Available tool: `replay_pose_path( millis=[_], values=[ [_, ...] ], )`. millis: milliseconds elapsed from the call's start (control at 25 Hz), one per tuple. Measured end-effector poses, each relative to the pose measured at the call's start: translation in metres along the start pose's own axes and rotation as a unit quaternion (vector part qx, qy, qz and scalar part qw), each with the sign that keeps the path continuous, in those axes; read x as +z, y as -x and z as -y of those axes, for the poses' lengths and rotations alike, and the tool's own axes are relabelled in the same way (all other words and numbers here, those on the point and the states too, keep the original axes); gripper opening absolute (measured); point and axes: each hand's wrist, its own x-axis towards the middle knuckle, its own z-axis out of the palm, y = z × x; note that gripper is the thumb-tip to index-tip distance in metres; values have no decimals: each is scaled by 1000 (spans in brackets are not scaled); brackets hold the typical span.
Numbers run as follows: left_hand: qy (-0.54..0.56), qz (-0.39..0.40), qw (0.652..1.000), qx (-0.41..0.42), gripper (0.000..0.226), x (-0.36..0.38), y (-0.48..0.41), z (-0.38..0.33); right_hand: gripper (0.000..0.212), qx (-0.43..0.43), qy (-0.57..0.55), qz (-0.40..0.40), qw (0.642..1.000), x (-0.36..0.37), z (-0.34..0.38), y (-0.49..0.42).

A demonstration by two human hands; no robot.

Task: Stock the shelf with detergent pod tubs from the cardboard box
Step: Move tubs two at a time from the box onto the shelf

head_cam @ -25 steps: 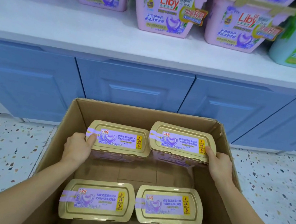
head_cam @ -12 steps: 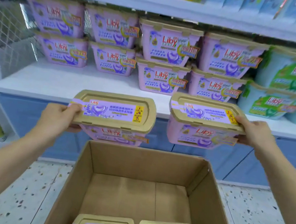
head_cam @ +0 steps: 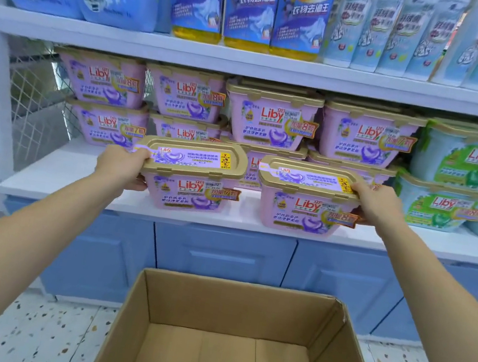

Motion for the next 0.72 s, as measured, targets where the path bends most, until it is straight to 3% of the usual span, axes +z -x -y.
replay_pose_path(
  millis=[120, 280, 520, 720],
  values=[
    [22, 38, 998, -51, 31, 6, -11, -10, 69, 8, -16, -5, 1000, 5, 4, -8],
    [10, 70, 996, -60, 19, 12, -13, -16, 50, 8, -16, 12, 1000, 10, 3, -9],
    [-46, 70, 996, -36, 23, 8, -25, -12, 75, -11, 33, -14, 999, 15, -1, -23],
    [-65, 73, 995, -22, 22, 12, -29, -12, 69, -23, 41, -29, 998, 19, -1, -30]
  ],
)
